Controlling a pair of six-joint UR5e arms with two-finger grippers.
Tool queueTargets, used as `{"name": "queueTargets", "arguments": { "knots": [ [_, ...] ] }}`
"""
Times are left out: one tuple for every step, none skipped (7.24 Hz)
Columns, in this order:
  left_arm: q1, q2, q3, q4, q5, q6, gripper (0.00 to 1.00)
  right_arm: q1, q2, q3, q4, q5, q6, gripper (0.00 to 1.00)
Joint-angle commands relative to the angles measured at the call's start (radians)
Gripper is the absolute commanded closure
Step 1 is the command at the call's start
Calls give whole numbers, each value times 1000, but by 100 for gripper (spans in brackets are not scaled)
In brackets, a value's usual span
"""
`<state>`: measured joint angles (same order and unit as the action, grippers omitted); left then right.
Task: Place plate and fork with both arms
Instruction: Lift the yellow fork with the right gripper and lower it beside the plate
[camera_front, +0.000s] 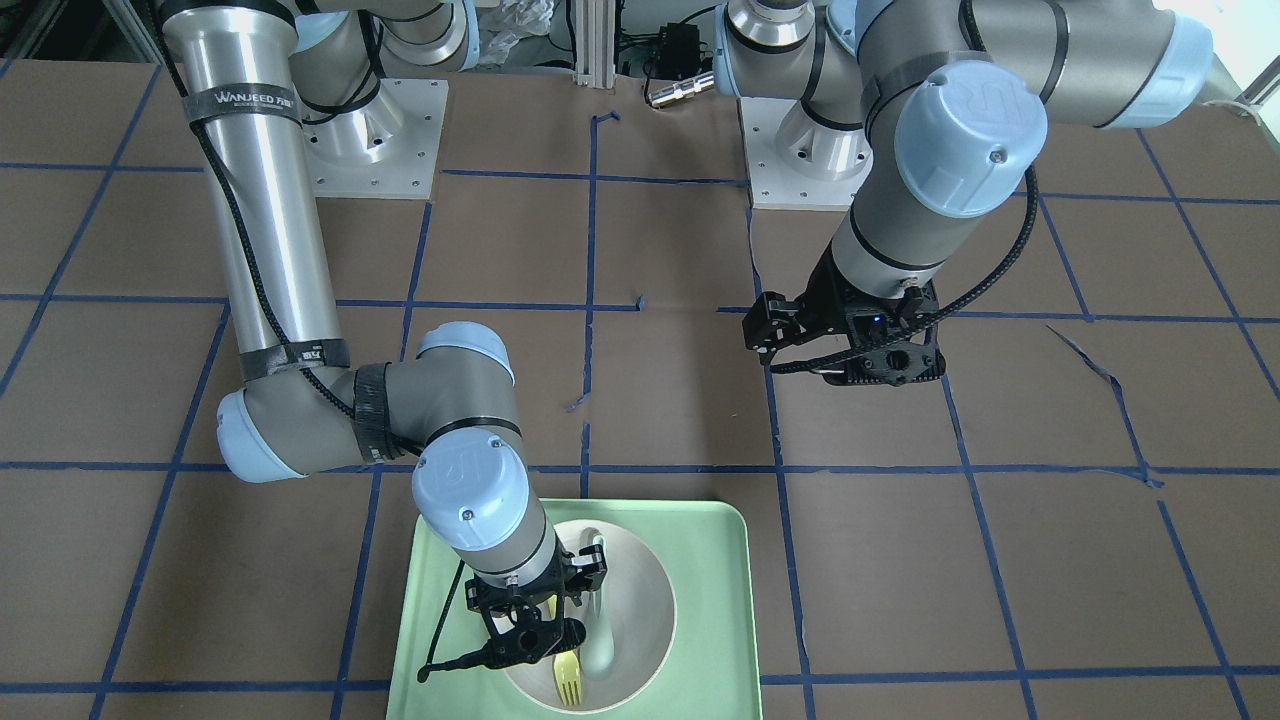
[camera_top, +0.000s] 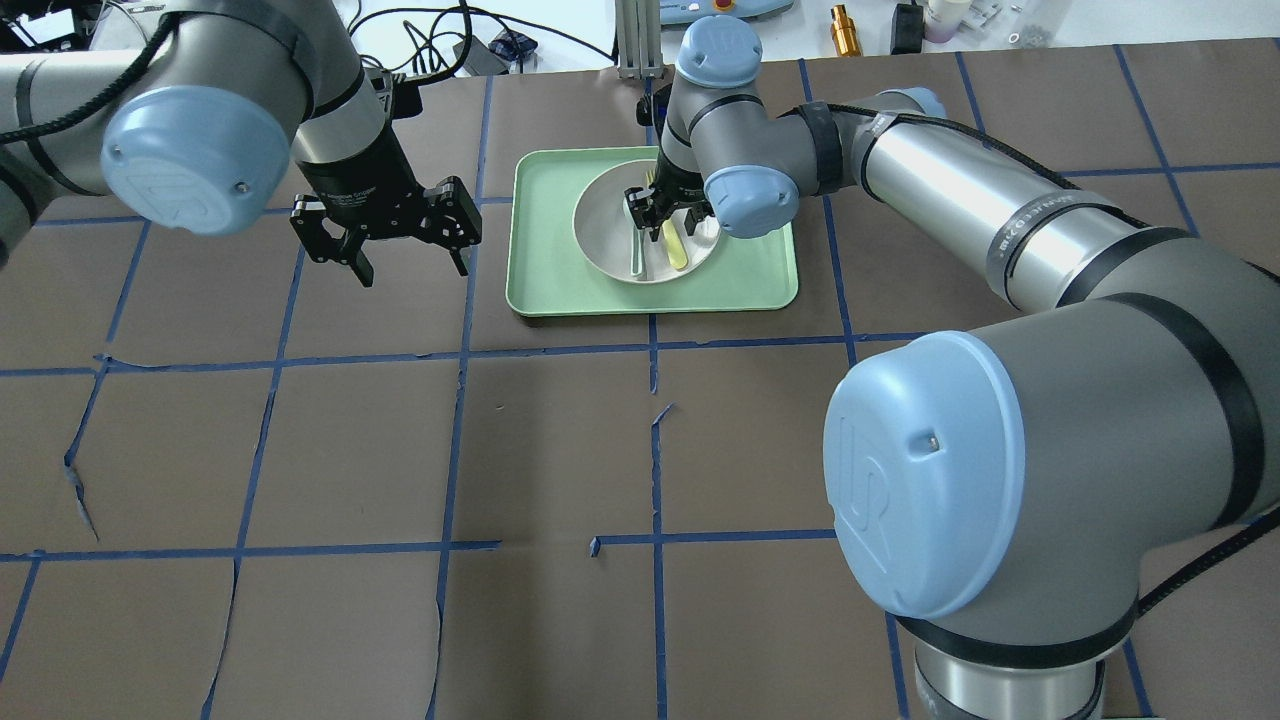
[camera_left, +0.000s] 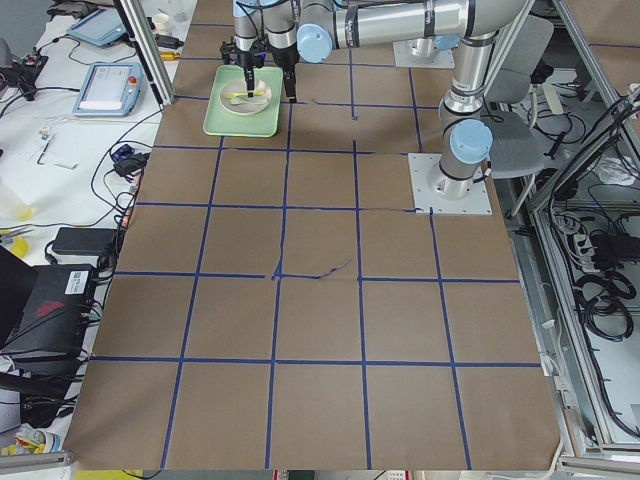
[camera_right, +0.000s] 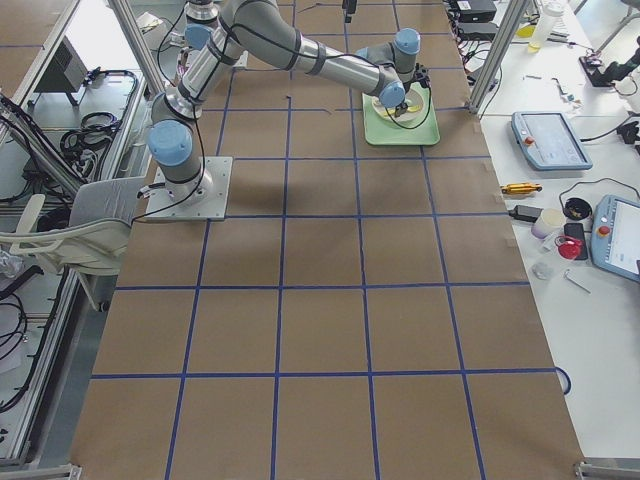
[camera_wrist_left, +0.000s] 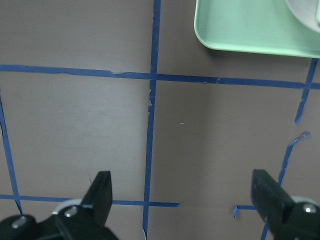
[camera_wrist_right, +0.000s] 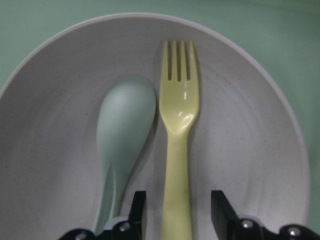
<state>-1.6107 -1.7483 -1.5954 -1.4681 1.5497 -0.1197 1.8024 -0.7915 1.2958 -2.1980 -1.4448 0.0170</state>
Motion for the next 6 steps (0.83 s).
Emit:
{"name": "queueTargets", "arguments": {
  "knots": [
    [0,0,0,0,0,0,0,0,-2,7,1,-15,0,70],
    [0,0,0,0,1,0,0,0,-2,7,1,-17,0,90],
    [3,-2,0,0,0,5,0,0,-8,7,4,-22,-2,100],
    [3,-3,-1,0,0,9,0,0,-12,7,9,-25,4,100],
    [5,-3,0,0,0,11,0,0,-38,5,14,-26,18,100],
    [5,-3,0,0,0,11,0,0,-72,4,42,-29,21,100]
  ]
}}
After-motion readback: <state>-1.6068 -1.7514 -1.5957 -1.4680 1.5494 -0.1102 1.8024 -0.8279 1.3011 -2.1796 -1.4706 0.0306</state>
